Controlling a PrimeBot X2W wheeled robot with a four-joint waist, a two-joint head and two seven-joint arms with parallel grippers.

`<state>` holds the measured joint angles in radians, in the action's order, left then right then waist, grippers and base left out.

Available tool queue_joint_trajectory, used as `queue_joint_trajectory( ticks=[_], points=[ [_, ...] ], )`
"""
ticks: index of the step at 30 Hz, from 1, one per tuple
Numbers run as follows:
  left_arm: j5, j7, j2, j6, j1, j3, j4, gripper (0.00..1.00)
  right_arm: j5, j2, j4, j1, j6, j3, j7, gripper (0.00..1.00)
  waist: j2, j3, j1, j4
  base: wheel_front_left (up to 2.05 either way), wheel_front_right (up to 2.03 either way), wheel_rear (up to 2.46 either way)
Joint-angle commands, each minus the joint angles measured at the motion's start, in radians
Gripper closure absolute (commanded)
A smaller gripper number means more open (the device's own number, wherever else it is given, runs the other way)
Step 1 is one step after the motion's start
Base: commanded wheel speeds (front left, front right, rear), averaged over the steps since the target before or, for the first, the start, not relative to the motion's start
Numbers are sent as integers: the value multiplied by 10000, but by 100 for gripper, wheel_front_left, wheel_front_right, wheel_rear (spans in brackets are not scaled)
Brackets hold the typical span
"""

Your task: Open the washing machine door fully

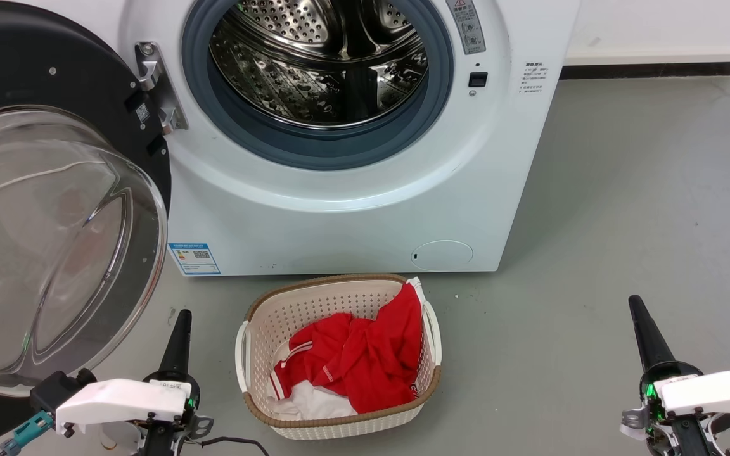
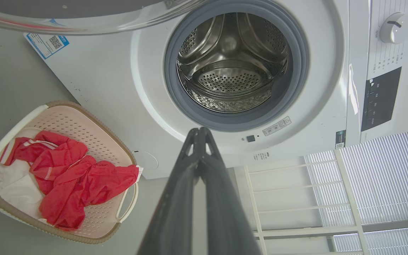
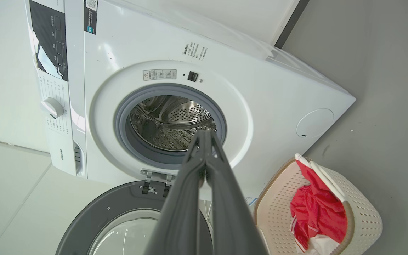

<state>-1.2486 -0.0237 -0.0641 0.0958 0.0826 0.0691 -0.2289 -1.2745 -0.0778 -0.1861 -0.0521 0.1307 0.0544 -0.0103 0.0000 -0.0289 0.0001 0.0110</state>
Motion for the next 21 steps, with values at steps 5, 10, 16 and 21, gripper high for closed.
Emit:
queue_joint_trajectory(
  ticks=[5,10,16,21],
  points=[
    [-601,-156,9,87,187,103,4,100,-620,-48,-49,-252,2,48,-124,100,0,30,-1,-13,0,0,0],
    [-1039,-267,32,120,208,159,-23,100,-1062,-41,-129,-317,1,76,-216,100,0,58,-1,-25,0,0,0],
    [-1532,-386,54,176,237,217,-53,100,-1562,-29,-214,-386,1,107,-326,100,0,91,-1,-39,0,0,0],
    [-1925,-494,70,208,258,259,-74,100,-1952,-19,-285,-400,1,136,-409,100,0,119,-1,-51,0,0,0]
  ],
)
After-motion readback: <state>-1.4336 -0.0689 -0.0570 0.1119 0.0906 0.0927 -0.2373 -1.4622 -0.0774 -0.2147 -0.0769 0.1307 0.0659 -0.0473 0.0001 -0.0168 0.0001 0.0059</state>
